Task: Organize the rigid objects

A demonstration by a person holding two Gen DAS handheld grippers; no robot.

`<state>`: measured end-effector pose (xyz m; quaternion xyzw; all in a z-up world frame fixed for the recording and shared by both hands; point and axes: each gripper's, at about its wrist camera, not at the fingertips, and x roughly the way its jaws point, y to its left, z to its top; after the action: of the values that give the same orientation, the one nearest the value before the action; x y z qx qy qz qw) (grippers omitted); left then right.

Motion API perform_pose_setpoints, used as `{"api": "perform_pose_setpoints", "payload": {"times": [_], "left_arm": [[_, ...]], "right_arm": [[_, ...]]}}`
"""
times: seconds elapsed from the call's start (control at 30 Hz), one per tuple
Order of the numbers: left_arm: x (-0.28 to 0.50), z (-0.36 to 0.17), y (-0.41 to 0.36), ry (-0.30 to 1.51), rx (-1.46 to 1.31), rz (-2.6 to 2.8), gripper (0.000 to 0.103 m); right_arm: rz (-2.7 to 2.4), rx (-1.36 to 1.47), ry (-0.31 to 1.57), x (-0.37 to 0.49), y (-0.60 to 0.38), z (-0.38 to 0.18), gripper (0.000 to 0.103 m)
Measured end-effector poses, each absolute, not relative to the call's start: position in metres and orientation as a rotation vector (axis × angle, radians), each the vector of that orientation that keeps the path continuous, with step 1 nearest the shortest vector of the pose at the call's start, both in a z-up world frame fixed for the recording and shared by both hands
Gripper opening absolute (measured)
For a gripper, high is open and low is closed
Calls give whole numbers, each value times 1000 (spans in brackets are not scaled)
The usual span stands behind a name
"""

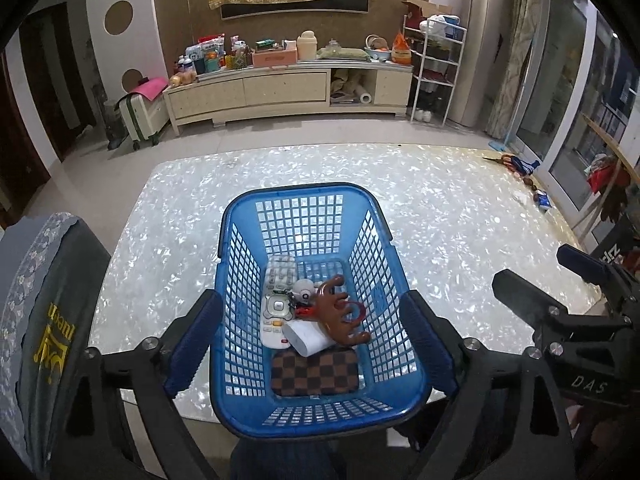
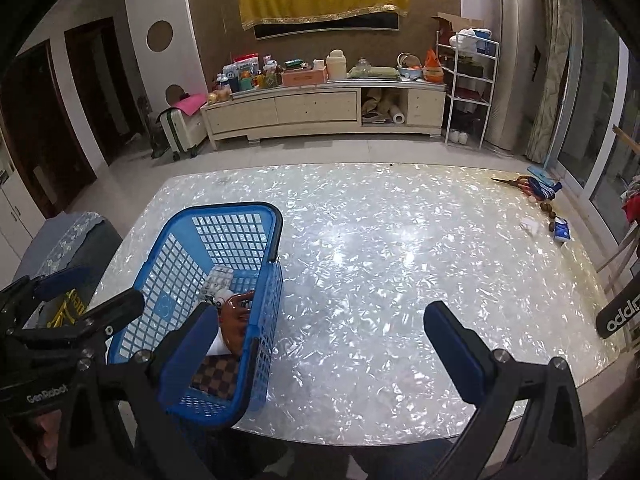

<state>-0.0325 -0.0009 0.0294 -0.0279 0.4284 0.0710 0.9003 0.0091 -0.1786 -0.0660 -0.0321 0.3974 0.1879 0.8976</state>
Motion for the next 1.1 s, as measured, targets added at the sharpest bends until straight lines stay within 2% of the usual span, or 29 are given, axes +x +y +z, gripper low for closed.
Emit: {"api": "perform_pose_setpoints", "payload": {"times": [0.13, 1.1], "left_arm": [[-36, 29, 1, 891, -64, 166, 102], [-37, 28, -5, 905, -41, 133, 102]], "right_arm": [[396, -57, 821, 8, -182, -65, 103], [362, -71, 858, 6, -186, -70, 103]]}}
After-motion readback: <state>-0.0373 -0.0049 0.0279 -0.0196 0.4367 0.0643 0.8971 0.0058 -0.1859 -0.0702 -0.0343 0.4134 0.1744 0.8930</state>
